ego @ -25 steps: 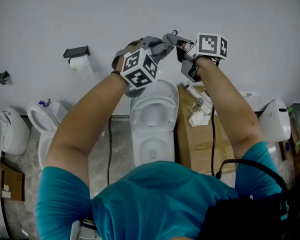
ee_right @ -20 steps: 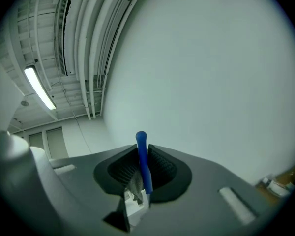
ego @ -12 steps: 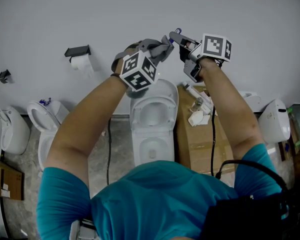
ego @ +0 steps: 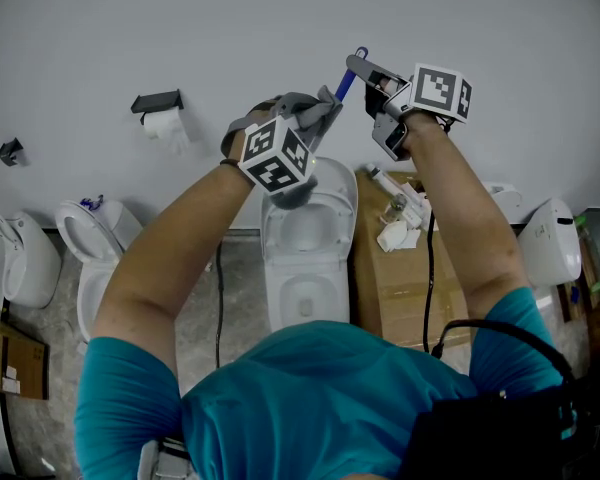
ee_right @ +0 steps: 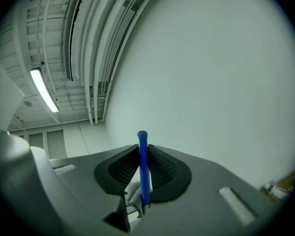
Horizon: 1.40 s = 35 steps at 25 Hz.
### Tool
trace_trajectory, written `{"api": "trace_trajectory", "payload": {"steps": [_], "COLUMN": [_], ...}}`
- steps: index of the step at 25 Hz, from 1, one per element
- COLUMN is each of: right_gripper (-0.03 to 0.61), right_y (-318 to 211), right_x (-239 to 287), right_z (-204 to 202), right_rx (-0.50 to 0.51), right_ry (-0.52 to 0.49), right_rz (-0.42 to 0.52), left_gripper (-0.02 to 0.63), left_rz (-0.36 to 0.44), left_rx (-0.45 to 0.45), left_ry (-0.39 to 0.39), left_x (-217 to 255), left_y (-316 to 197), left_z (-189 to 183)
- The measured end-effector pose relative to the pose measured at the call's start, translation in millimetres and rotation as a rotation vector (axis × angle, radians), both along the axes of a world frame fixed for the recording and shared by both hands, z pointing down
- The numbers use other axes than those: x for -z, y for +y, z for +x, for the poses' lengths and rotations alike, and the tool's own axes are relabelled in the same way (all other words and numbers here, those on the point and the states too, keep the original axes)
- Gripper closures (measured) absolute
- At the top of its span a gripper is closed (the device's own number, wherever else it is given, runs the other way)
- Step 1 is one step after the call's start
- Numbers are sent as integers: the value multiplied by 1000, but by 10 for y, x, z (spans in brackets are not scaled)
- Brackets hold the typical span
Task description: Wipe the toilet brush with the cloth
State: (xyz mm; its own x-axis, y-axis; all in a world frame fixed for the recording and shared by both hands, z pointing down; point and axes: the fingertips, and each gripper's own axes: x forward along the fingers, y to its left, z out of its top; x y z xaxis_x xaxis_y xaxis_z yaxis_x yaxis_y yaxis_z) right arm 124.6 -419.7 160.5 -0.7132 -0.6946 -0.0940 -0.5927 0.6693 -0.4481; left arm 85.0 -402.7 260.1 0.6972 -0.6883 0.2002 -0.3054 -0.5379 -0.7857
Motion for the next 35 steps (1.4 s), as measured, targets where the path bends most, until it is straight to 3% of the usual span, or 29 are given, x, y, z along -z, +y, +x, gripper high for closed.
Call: {"api": "trace_trajectory", "payload": {"steps": [7,14,19,23,26,29,35], "right_gripper": [526,527,527,528,528,528,528], "right_y": [15,55,42,28,80,94,61], "right_x": [82,-48,9,180,289,298,179], "right_z": [-20,-145,-135,6,7,2,-11], "right_rx": [-14,-53,-84,-92,-90,-94,-88], "right_ry": [15,80,77,17,12,25,40], "right_rz": [40,68,83,93,126,136,112], "left_gripper": [601,601,601,601,601,601,601], "left_rz": [-29,40,113,119,114,104,135], "left_rx": [-12,-31,-19,-43,-46,-39,15], "left_ry": [-26,46,-58,-152,-180,-136,-13], "left_x": [-262,114,33,-203,-386,-349,274], "left_y": [105,276,324,400,418,405,278], "left_z": [29,30,160,288,286,224,113]}}
